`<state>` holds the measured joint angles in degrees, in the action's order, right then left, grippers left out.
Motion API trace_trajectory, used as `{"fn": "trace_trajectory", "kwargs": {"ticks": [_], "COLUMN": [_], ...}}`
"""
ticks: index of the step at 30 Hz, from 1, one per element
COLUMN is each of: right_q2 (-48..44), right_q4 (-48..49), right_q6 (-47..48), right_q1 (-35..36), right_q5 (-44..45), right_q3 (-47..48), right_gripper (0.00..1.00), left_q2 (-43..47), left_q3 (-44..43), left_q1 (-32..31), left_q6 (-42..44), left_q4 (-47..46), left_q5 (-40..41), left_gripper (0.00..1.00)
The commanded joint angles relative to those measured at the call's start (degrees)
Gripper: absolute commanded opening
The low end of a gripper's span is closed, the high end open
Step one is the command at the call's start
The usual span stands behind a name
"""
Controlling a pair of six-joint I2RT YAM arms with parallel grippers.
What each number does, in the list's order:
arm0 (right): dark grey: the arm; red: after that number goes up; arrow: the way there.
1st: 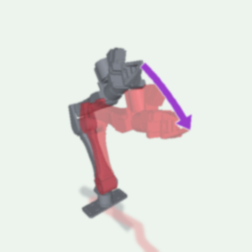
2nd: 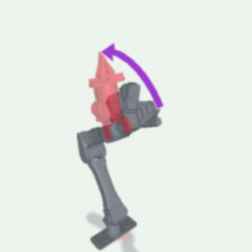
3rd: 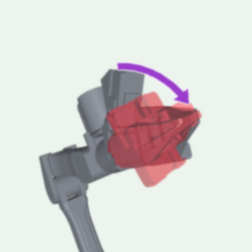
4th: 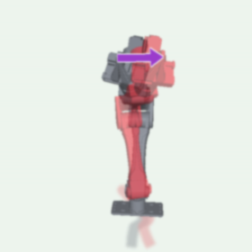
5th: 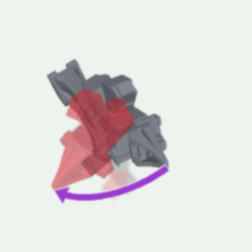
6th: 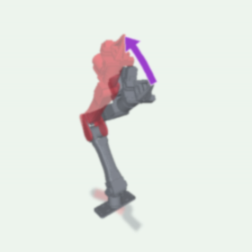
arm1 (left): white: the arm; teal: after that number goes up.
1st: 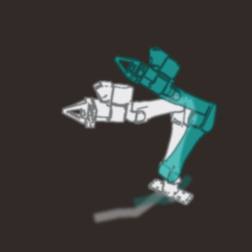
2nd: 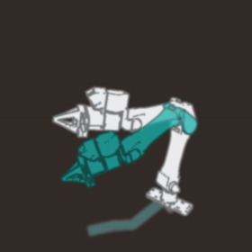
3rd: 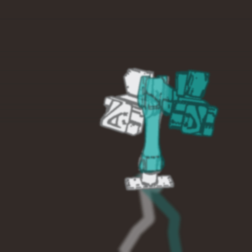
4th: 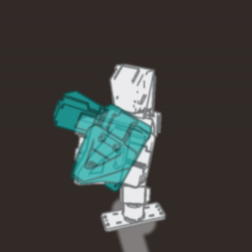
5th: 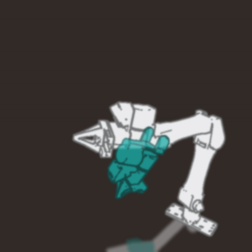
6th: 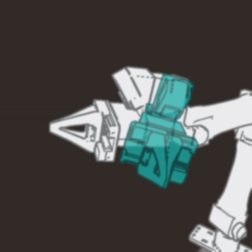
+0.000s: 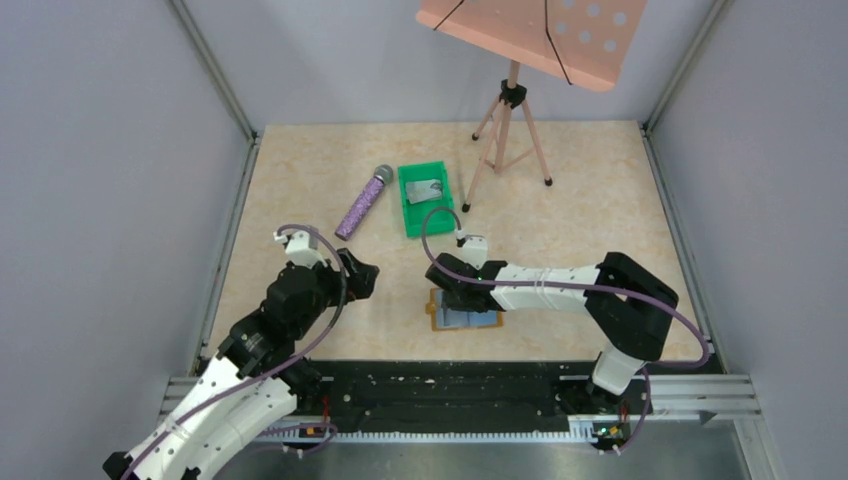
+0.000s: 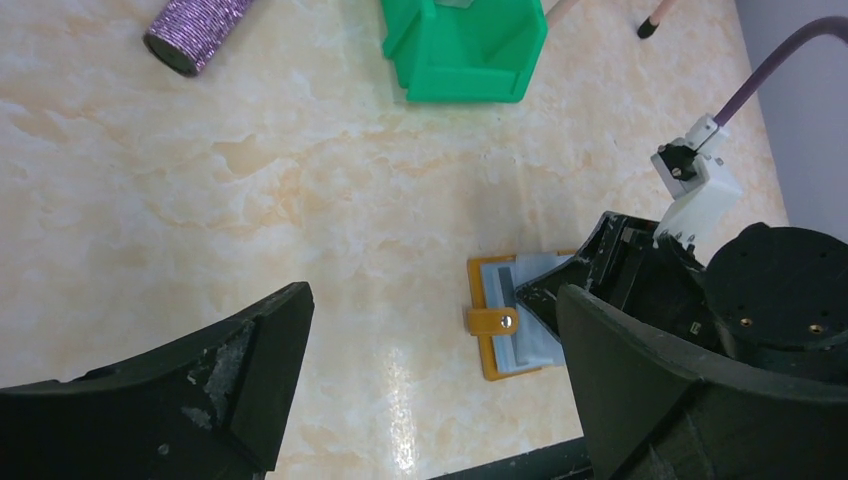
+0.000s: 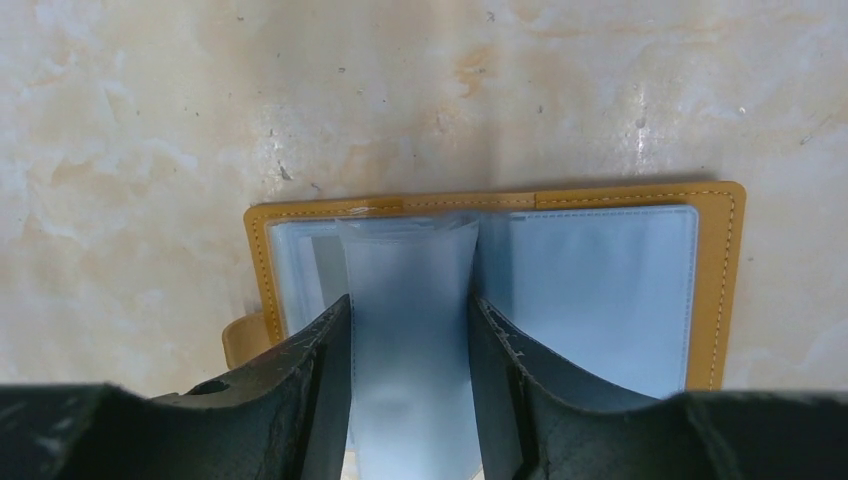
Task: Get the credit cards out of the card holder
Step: Remove the credit card from the card holder.
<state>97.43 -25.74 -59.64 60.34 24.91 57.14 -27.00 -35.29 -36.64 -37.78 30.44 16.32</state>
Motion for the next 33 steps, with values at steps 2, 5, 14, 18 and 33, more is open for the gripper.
{"fn": "trace_trajectory", "kwargs": {"ticks": [2,5,14,18,33], "right_q2": [-4.62,-5.38,-11.66,-14.68,-24.84], "right_q4": [7.88,9.30,20.32,26.16,43.28], "right_q6": [3.09,3.48,3.51,2.68,0.58], "right_q1": [0.88,0.88,-0.22,-1.38,-4.29], "right_q5": [-2.58,-3.82,-8.24,-10.75,-16.21], "right_q3": [-3.86,-4.55,-11.62,-16.25,-31.03], "right_gripper": [0.41,0.41,0.40,0.38,0.36], "left_q2": [-3.06,-5.68,-17.47,-25.95,-49.15], "left_q3": [2.76,3.32,3.21,3.53,6.30], "left_q1": [-0.10,-0.16,-0.10,-0.12,-2.27], "left_q6": [-2.98,-3.31,-4.81,-7.50,-12.37], "left_q4": [-5.95,-8.47,-16.43,-21.11,-42.98], "left_q5": [-6.43,-10.48,-25.68,-32.93,-41.88], "left_gripper": [0.95,0.92,0.79,0.58,0.06]}}
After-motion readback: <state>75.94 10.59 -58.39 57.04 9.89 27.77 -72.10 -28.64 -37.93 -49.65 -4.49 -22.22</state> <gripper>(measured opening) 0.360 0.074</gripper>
